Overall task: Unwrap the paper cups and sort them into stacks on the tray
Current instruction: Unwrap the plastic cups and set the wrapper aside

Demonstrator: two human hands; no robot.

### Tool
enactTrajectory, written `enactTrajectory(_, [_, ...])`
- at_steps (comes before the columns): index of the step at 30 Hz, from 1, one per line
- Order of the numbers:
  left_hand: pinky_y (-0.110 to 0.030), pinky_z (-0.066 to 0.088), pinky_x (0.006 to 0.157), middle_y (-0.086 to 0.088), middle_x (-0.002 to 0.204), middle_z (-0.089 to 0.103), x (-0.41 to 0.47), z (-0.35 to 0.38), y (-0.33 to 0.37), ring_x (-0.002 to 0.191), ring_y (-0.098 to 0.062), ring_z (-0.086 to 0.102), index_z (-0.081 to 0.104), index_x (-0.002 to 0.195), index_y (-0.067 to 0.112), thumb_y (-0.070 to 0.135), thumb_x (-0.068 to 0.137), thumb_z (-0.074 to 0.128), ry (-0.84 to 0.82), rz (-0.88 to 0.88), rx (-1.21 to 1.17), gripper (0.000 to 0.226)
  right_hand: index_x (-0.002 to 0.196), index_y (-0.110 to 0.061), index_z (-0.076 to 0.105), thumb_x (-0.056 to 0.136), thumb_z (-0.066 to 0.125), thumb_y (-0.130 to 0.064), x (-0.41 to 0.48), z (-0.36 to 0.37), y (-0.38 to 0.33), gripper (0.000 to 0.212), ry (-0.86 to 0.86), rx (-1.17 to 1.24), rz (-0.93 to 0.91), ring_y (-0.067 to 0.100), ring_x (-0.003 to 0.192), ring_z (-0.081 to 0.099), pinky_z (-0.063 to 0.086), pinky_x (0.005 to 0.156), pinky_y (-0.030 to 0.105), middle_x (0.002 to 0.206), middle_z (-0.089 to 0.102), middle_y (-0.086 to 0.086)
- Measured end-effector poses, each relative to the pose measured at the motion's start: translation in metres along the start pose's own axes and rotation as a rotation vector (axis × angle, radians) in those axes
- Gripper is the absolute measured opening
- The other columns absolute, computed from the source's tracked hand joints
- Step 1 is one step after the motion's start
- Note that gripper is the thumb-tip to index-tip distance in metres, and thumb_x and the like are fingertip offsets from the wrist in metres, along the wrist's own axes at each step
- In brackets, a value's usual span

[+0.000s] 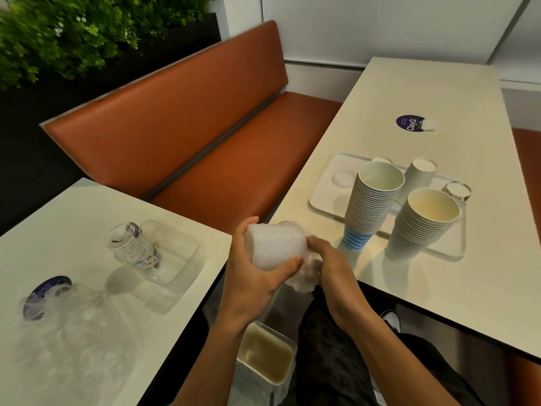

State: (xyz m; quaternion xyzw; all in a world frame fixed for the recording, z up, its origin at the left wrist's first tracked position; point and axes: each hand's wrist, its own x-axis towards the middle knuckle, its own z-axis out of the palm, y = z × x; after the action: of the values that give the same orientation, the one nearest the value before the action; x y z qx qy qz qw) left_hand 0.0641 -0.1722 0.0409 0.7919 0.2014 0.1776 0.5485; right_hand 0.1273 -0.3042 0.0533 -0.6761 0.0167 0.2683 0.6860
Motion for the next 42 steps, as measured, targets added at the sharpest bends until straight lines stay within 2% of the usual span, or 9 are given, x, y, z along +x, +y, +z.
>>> enactTrajectory(2, [-0.033,0.059,0.098,0.015,0.145,0.037,0.002,0.001,-0.002,0.127,-0.013,0.047,0.028,0.148,0.044,0.055,0.066,0.089,0.003,0.025,0.154,0.103,0.121,-0.03,0.063,0.072,0.046,-0.096,-0.001,0.001,0.004,0.084,-0.095,-0.108,0.027,0.016,0.106,0.066,0.055,0.087,0.035,0.115,0.069,-0.001])
enactTrajectory(5, [-0.032,0.053,0.102,0.009,0.156,0.03,0.002,0.004,-0.001,0.129,-0.005,0.036,0.02,0.154,0.041,0.052,0.074,0.086,-0.039,0.099,0.341,0.105,0.14,-0.025,0.046,0.039,0.063,-0.101,-0.001,0.006,0.011,0.128,-0.135,-0.164,0.023,0.013,0.107,0.065,0.054,0.079,0.027,0.127,0.062,-0.004])
enactTrajectory(9, [-0.017,0.044,0.099,0.016,0.157,0.023,-0.004,0.008,-0.001,0.131,-0.001,0.035,0.015,0.155,0.046,0.039,0.076,0.089,-0.157,0.173,0.333,0.108,0.138,-0.026,0.04,0.052,0.083,-0.074,0.003,0.01,0.012,0.108,-0.068,-0.106,0.011,0.013,0.102,0.064,0.061,0.074,0.026,0.122,0.058,-0.006])
enactTrajectory(12, [-0.011,0.044,0.1,0.026,0.155,0.025,-0.006,0.001,-0.003,0.138,0.0,0.039,0.015,0.154,0.055,0.03,0.079,0.088,-0.273,0.134,0.146,0.107,0.136,-0.024,0.044,0.058,0.09,-0.061,0.009,0.005,0.017,0.098,-0.044,-0.03,0.01,0.019,0.107,0.067,0.064,0.085,0.038,0.125,0.062,0.0])
enactTrajectory(17, [-0.025,0.055,0.1,0.025,0.145,0.045,0.0,-0.019,0.002,0.132,-0.005,0.052,0.032,0.151,0.051,0.036,0.085,0.073,-0.332,0.024,-0.161,0.079,0.133,-0.03,0.047,0.064,0.084,-0.058,0.012,-0.007,0.018,0.083,-0.135,-0.045,-0.069,0.02,0.109,0.066,0.063,0.085,0.036,0.125,0.062,-0.003])
enactTrajectory(26, [-0.024,0.057,0.097,0.022,0.136,0.05,0.021,-0.041,0.005,0.124,-0.012,0.056,0.037,0.146,0.051,0.054,0.079,0.081,-0.55,-0.109,0.026,0.08,0.128,-0.043,0.053,0.06,0.08,-0.065,0.02,-0.03,0.016,0.077,-0.371,-0.181,-0.147,0.017,0.115,0.066,0.061,0.093,0.036,0.124,0.066,-0.011])
enactTrajectory(32, [-0.027,0.06,0.093,0.016,0.128,0.057,0.024,-0.034,0.009,0.119,-0.017,0.059,0.048,0.138,0.043,0.045,0.073,0.079,-0.431,-0.13,-0.084,0.072,0.13,-0.035,0.056,0.055,0.061,-0.098,0.023,-0.031,0.014,0.099,-0.282,-0.247,-0.139,0.017,0.115,0.066,0.059,0.097,0.038,0.127,0.066,-0.008])
enactTrajectory(37, [-0.024,0.058,0.075,0.001,0.129,0.057,0.037,-0.033,0.015,0.119,-0.025,0.059,0.051,0.135,0.033,0.041,0.063,0.079,-0.311,-0.21,-0.392,0.078,0.119,-0.026,0.066,0.069,0.04,-0.099,0.028,-0.04,0.022,0.093,-0.204,-0.115,0.0,0.025,0.113,0.07,0.054,0.1,0.05,0.122,0.072,0.002])
enactTrajectory(42, [-0.031,0.055,0.075,-0.011,0.133,0.055,0.079,-0.022,0.006,0.113,-0.028,0.058,0.055,0.128,0.025,0.038,0.073,0.073,-0.258,-0.392,-0.5,0.059,0.122,-0.026,0.066,0.085,0.051,-0.078,0.03,-0.045,0.04,0.066,-0.133,-0.425,0.005,0.011,0.112,0.063,0.05,0.103,0.039,0.119,0.069,-0.009])
